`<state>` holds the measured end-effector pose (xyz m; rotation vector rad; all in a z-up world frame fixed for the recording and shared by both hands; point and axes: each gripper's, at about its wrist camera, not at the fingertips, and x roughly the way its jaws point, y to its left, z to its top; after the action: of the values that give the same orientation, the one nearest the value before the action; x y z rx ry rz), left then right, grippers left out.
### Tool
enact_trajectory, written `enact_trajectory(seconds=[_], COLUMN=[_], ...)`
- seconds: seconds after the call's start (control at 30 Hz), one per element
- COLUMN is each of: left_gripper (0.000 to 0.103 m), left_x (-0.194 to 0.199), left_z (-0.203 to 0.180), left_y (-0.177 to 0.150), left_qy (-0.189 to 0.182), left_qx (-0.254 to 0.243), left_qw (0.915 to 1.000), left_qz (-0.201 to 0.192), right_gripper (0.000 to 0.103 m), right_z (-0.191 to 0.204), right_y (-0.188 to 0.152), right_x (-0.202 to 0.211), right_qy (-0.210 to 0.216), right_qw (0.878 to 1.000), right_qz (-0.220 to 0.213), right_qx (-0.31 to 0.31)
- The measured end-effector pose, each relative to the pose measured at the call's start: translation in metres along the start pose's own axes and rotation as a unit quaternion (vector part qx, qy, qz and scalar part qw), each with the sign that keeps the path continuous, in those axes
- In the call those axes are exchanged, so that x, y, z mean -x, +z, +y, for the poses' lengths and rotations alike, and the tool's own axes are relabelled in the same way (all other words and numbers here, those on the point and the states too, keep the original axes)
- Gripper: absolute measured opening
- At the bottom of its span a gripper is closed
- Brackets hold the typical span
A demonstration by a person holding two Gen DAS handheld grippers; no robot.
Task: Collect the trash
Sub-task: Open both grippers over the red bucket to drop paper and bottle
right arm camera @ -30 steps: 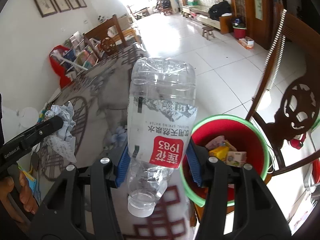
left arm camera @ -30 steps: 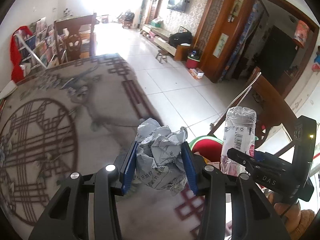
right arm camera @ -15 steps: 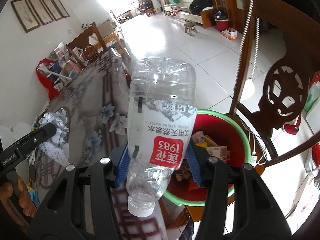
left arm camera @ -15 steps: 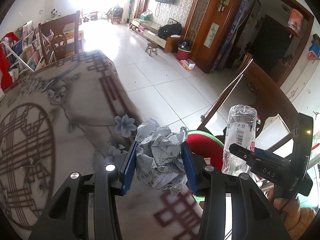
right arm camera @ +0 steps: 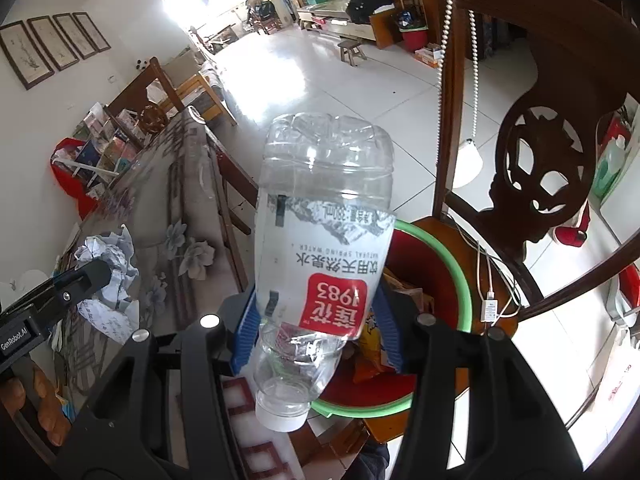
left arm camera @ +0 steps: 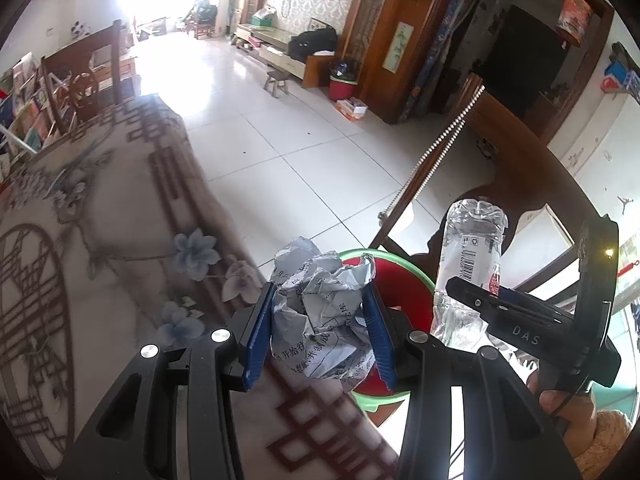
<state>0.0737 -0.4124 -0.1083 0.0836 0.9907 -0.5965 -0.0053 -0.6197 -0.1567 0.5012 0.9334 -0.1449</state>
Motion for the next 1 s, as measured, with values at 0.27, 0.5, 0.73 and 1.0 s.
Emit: enact_trajectory(seconds=[0.27,0.5,0.73,1.0], left_gripper=[0.041,0.042,0.056,0.08], left_x=[-0.025,-0.052,-0.066,-0.051], left_z=[-0.018,-0.038,-0.055,-0.049], left_y=[0.006,0.008,0.007,0.007], left_qy=[-0.017,-0.042,-0.055,-0.076], left_qx=[-0.019,-0.038,-0.063,-0.067], left_qw=[0.9994,0.9971,0.9945,0.9939], left_qz=[0.022,0.05,0.063,0.043], right_gripper=[0.063,0.065,0.067,0.067], right_z=[-0.021,-0.038,-0.049,-0.04], right_y=[0.005,0.003,-0.006,-0.015], right_x=[0.004,0.012,0.024,0.037], right_qy=[-0.018,-0.033,-0.056,-0.074], right_qw=[1.0,0.998,0.996,0.995], right_qz=[-0.012,-0.019,-0.025,-0.035], right_qx=[-0.023,-0.045,-0.062,-0.065])
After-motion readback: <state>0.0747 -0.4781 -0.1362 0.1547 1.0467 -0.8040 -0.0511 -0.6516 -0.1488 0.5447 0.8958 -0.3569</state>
